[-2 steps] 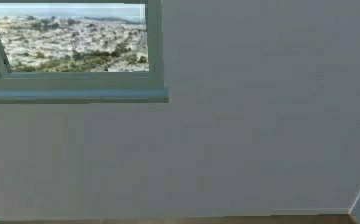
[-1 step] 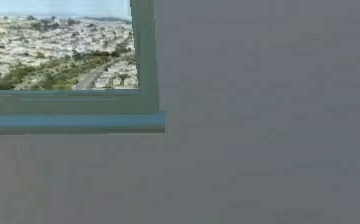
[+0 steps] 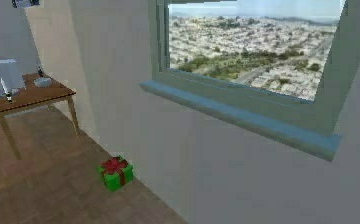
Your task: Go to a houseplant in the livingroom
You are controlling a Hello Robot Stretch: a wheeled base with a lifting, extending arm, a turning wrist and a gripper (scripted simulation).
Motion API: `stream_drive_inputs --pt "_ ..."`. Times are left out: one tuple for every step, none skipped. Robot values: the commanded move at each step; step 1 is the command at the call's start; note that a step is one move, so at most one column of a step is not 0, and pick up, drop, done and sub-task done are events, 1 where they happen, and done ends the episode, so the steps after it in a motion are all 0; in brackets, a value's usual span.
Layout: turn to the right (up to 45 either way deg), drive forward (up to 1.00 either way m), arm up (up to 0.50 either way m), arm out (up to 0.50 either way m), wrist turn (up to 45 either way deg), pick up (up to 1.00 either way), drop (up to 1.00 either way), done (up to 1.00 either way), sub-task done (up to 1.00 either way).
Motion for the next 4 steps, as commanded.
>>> stream_drive_inputs --pt "-3.0 0.00 0.00 0.00 0.0 0.00 0.00 0.00 0.00" --pt "0.0 0.30 0.00 0.00 0.0 0.00 0.00 0.00 0.00" --pt "-45.0 0.00 0.00 0.00 0.0 0.00 0.00 0.00 0.00" --pt "-3.0 0.00 0.00 0.00 0.0 0.00 0.00 0.00 0.00"
